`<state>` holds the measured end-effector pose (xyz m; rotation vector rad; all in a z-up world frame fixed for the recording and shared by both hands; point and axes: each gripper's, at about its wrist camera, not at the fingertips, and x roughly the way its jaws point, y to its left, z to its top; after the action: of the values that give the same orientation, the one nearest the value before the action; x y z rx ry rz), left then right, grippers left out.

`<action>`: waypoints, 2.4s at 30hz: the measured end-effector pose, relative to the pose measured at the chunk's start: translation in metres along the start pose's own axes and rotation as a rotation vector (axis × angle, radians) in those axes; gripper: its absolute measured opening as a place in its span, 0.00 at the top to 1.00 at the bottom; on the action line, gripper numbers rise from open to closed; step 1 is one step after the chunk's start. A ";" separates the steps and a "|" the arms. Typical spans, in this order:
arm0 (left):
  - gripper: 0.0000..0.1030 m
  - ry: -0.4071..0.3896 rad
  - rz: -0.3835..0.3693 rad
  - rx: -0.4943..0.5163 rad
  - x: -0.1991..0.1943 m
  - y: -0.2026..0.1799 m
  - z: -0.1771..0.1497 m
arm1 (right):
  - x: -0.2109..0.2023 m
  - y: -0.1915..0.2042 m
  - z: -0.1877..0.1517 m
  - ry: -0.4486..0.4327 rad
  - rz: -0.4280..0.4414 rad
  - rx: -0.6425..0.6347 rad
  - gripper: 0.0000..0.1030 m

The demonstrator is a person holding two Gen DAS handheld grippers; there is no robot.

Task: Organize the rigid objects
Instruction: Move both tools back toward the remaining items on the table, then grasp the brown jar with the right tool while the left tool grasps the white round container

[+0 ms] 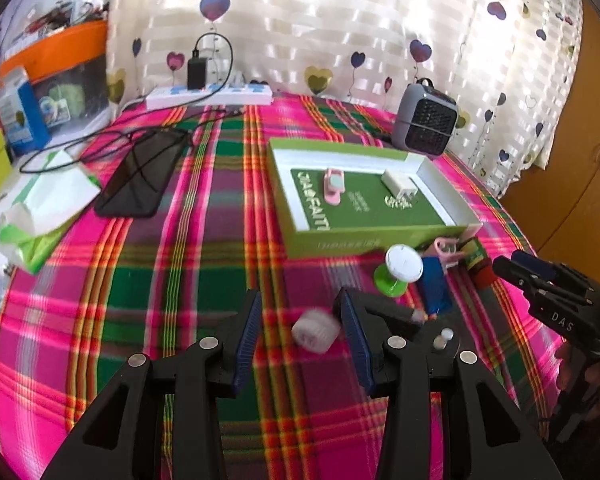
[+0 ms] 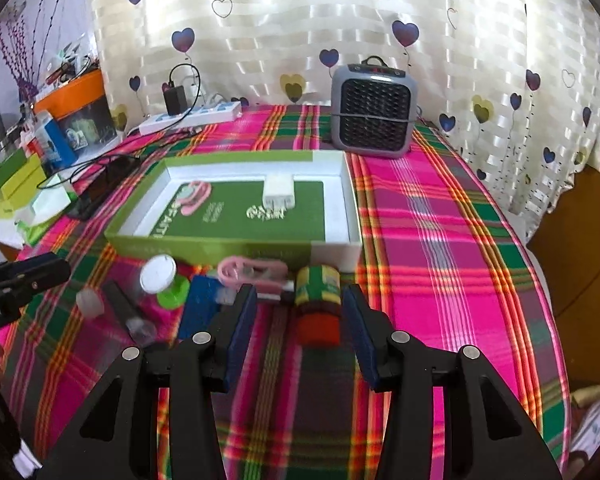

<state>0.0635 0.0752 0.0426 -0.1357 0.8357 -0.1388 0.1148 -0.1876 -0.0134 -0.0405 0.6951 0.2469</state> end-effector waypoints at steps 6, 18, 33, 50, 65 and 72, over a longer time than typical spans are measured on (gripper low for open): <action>0.61 0.021 0.009 -0.014 0.000 0.010 -0.013 | 0.003 -0.006 -0.011 0.018 -0.007 0.004 0.55; 0.61 0.066 -0.040 -0.025 0.010 0.010 -0.024 | 0.021 -0.020 -0.019 0.078 0.017 0.064 0.55; 0.61 0.096 -0.051 -0.013 0.030 0.004 -0.019 | 0.039 -0.018 -0.014 0.126 0.010 0.034 0.55; 0.61 0.090 -0.038 0.003 0.041 -0.001 -0.009 | 0.050 -0.021 -0.006 0.124 -0.020 0.028 0.55; 0.73 0.084 -0.021 -0.014 0.040 0.003 -0.010 | 0.049 -0.021 -0.006 0.123 -0.020 0.032 0.55; 0.75 0.083 -0.017 -0.018 0.039 0.005 -0.011 | 0.048 -0.024 -0.006 0.120 -0.025 0.045 0.62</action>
<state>0.0819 0.0728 0.0059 -0.1550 0.9189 -0.1540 0.1522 -0.2012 -0.0501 -0.0213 0.8189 0.2061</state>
